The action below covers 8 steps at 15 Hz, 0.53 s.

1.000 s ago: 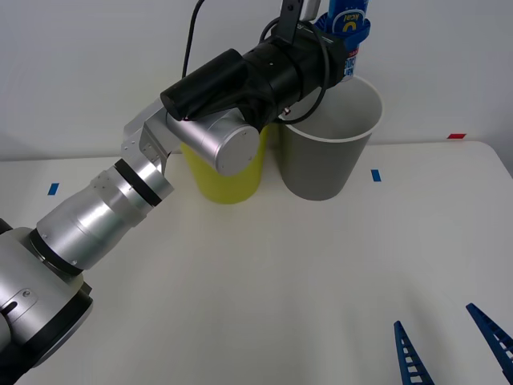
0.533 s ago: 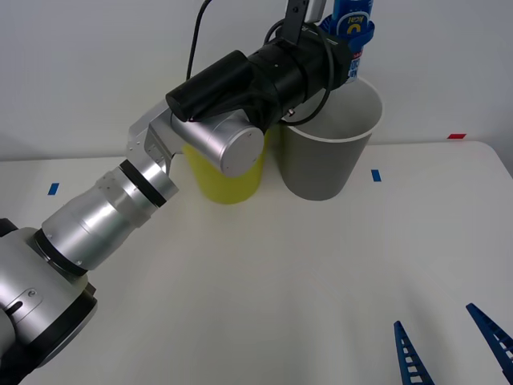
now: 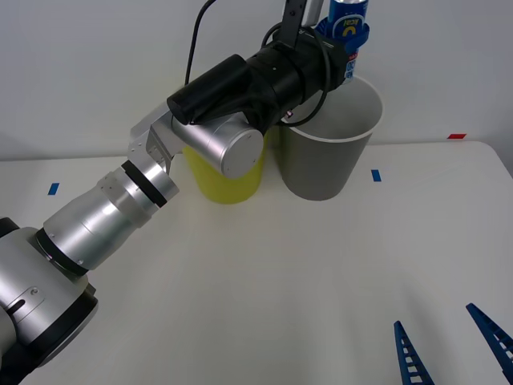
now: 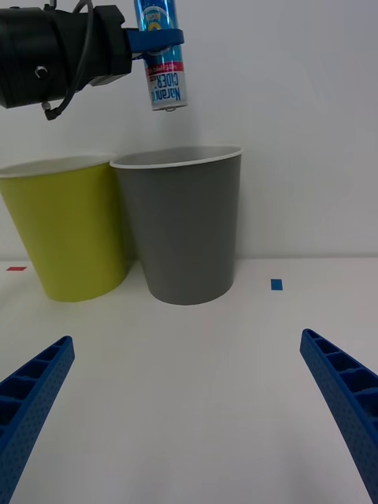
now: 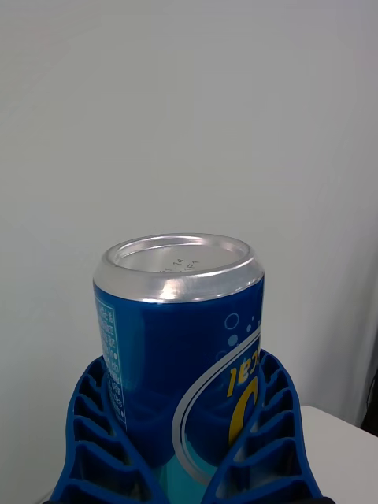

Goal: Put cans in the gray bin and PET bottles in the light green bin.

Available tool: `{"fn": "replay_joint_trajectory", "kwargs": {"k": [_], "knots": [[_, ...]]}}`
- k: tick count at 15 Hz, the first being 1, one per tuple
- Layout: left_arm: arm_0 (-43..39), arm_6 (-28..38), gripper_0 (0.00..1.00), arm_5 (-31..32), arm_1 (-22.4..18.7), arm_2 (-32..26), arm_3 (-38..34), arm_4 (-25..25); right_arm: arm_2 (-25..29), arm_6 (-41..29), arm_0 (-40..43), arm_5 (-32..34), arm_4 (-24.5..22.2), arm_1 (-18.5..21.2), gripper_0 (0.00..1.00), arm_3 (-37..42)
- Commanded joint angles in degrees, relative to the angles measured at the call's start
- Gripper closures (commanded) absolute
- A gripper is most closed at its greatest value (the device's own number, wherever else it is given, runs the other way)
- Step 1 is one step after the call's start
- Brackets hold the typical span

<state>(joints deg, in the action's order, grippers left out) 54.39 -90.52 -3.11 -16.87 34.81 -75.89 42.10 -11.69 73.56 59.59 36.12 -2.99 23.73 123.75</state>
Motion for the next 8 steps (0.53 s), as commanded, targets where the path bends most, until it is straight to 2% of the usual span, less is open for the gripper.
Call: {"fn": "replay_joint_trajectory", "kwargs": {"k": [1,2,8], "knots": [[0.0,0.4,0.38,0.0,0.1,0.0,0.0,0.3,0.0,0.0,0.0,0.0,0.0,0.0,0.00,0.0],[-0.1,0.7,0.00,0.0,0.0,0.0,0.1,0.3,0.0,0.0,0.0,0.0,0.0,0.0,0.00,0.0],[-0.1,1.6,0.00,0.0,-1.1,-0.6,0.0,0.8,0.0,0.0,0.0,0.0,0.0,0.0,0.00,0.0]]}}
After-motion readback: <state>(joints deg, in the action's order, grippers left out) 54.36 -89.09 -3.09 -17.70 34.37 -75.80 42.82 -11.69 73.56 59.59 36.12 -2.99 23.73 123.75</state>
